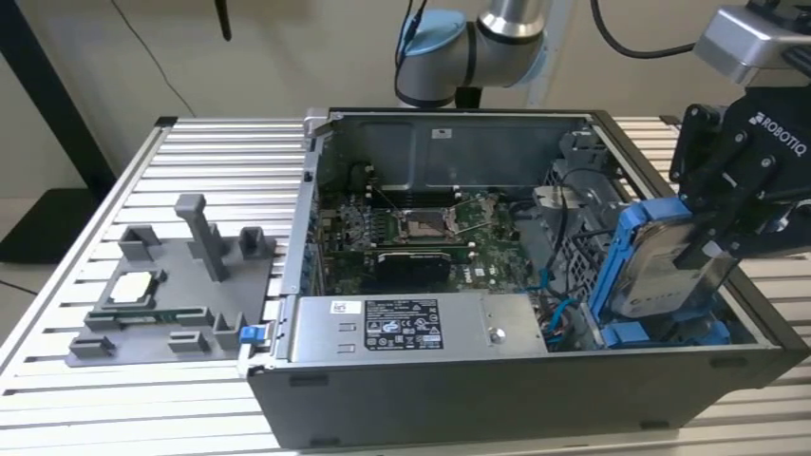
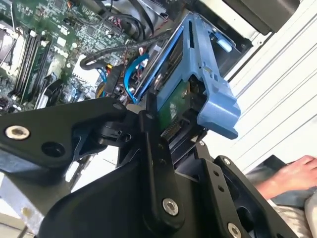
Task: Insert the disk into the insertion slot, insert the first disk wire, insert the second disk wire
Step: 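Insert the disk into the insertion slot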
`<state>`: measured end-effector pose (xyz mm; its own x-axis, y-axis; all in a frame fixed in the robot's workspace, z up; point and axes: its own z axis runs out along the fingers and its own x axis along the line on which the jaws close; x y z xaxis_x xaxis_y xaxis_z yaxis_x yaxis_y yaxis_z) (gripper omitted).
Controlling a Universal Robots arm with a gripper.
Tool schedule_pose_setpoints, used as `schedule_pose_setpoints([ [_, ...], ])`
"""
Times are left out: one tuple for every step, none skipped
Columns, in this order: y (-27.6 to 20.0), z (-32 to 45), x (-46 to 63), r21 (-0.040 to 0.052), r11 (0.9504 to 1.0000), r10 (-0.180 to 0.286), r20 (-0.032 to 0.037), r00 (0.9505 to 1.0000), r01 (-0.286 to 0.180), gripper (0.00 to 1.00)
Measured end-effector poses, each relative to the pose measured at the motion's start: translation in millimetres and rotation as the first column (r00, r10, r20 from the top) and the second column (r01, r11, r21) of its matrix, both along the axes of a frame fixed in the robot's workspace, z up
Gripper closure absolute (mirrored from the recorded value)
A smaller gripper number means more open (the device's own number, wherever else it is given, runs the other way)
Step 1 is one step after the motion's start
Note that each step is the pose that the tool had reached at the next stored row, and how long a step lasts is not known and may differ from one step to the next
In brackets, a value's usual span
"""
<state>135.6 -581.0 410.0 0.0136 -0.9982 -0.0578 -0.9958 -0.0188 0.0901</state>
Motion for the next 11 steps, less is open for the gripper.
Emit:
schedule_pose_setpoints([
  [0.0,0.0,0.0,0.0000,1.0000,0.000,0.0000,1.0000,0.000,1.00],
  [0.0,0.2,0.0,0.0001,1.0000,0.000,0.0000,1.0000,0.000,1.00],
  [-0.1,1.2,0.0,0.0002,1.0000,0.000,-0.0005,1.0000,0.000,1.00],
  [-0.1,2.4,0.0,0.0002,1.0000,0.000,-0.0013,1.0000,0.000,1.00],
  [-0.1,3.9,0.0,0.0002,1.0000,0.000,-0.0016,1.0000,0.000,1.00],
  [0.0,6.1,0.0,-0.0003,1.0000,0.000,-0.0023,1.0000,0.000,1.00],
  [0.0,7.7,0.0,-0.0010,1.0000,0.000,-0.0044,1.0000,0.000,1.00],
  [0.0,8.6,0.4,-0.0030,1.0000,0.000,-0.0089,1.0000,0.000,1.00],
  [0.0,8.4,1.5,-0.0069,1.0000,0.000,-0.0205,0.9998,0.000,1.00],
  [0.0,8.6,3.3,-0.0123,0.9999,0.000,-0.0352,0.9994,0.000,1.00],
  [0.0,8.8,6.0,-0.0144,0.9999,0.000,-0.0465,0.9989,0.000,1.00],
])
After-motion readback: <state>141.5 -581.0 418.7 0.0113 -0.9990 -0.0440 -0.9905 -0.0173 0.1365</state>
